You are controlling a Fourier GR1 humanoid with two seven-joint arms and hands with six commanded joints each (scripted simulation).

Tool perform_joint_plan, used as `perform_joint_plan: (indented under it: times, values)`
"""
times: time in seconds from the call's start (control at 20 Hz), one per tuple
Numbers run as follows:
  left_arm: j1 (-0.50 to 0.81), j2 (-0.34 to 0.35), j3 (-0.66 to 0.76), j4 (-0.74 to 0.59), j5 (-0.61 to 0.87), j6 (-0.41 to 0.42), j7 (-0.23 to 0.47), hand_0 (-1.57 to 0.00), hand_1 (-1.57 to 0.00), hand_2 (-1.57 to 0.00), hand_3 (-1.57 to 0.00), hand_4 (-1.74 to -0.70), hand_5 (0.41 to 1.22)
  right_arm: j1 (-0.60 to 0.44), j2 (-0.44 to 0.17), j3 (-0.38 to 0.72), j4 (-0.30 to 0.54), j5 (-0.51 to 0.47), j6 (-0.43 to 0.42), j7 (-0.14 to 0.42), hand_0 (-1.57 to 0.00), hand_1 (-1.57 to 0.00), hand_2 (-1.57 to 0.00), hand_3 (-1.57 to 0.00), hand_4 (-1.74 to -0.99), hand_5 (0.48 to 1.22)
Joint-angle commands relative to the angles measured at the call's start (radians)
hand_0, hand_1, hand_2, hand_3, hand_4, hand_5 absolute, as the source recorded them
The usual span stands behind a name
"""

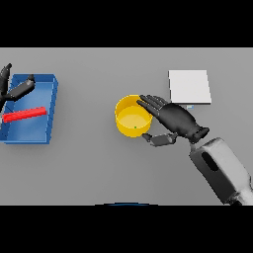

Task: Pick up the red beaker and tilt it to pour out 1 green nut into yellow bowl. Pick up the yellow bowl and place it on the metallic measuring scale.

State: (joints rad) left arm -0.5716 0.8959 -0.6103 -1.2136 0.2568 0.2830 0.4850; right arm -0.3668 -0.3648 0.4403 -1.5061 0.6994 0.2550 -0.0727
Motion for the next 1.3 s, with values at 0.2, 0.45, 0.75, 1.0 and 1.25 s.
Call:
perform_joint_plan:
  times: [0.2, 0.45, 0.75, 1.0, 1.25]
  values:
    - [-0.011, 0.008, 0.004, 0.021, -0.003, -0.013, -0.006, 0.00, 0.00, 0.00, 0.00, -0.80, 0.718, -0.116, 0.000, 0.057, 0.106, 0.028, 0.071, -0.041, 0.00, 0.00, 0.00, 0.00, -1.277, 0.677]
    - [0.000, 0.013, -0.001, 0.003, -0.003, -0.007, 0.004, 0.00, 0.00, 0.00, 0.00, -0.79, 0.723, -0.197, 0.016, 0.105, 0.203, 0.040, 0.129, -0.091, 0.00, 0.00, 0.00, 0.00, -1.246, 0.686]
    - [-0.031, -0.009, -0.002, 0.045, -0.009, -0.023, -0.009, 0.00, 0.00, 0.00, 0.00, -0.80, 0.734, -0.245, 0.042, 0.153, 0.308, 0.068, 0.164, -0.098, 0.00, 0.00, 0.00, 0.00, -1.281, 0.674]
    - [-0.019, 0.006, 0.004, 0.038, -0.003, -0.028, -0.016, 0.00, 0.00, 0.00, 0.00, -0.80, 0.736, -0.286, 0.056, 0.184, 0.356, 0.090, 0.198, -0.087, 0.00, 0.00, 0.00, 0.00, -1.306, 0.681]
    - [-0.026, -0.002, 0.000, 0.043, -0.006, -0.029, -0.019, 0.00, 0.00, 0.00, 0.00, -0.79, 0.727, -0.296, 0.075, 0.207, 0.375, 0.104, 0.227, -0.056, 0.00, -0.01, -0.03, -0.05, -1.321, 0.756]
